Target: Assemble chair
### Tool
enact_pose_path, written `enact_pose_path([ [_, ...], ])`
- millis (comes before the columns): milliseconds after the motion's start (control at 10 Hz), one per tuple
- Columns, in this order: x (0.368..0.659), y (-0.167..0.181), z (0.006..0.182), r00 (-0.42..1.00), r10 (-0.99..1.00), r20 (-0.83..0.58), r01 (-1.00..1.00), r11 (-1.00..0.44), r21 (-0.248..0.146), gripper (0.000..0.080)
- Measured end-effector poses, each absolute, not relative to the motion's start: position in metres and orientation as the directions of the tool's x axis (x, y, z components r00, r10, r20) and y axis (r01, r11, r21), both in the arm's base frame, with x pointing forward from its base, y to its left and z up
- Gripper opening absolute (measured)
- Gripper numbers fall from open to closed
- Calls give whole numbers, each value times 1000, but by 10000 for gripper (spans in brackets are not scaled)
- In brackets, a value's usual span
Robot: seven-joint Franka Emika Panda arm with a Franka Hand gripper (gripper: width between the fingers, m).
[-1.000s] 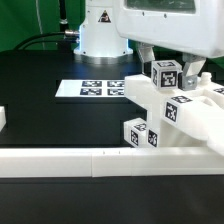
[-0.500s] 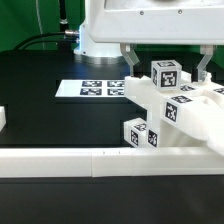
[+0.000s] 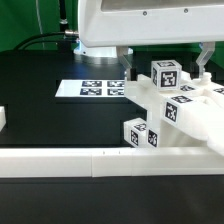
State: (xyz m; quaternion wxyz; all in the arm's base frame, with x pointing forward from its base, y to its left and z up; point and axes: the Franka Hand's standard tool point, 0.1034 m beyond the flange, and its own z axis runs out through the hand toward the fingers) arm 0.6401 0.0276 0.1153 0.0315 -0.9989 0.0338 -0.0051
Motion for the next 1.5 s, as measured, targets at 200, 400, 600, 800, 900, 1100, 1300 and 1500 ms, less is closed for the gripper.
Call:
enact_pose_path([
  [200,640,28,115,998,-58,10,-57,-996,-64,528],
  [400,640,28,115,998,-58,10,-57,-996,-64,367],
  [600,640,27,114,997,-76,9,-76,-995,-64,266],
  [800,640,27,114,995,-99,7,-98,-993,-66,266],
  [900,640,27,114,980,-200,5,-199,-978,-67,266],
  [1100,639,27,114,914,-405,10,-403,-912,-71,266],
  [1300,639,27,114,770,-638,24,-633,-768,-91,268],
  [1500,641,32,114,609,-793,8,-789,-606,-98,268],
])
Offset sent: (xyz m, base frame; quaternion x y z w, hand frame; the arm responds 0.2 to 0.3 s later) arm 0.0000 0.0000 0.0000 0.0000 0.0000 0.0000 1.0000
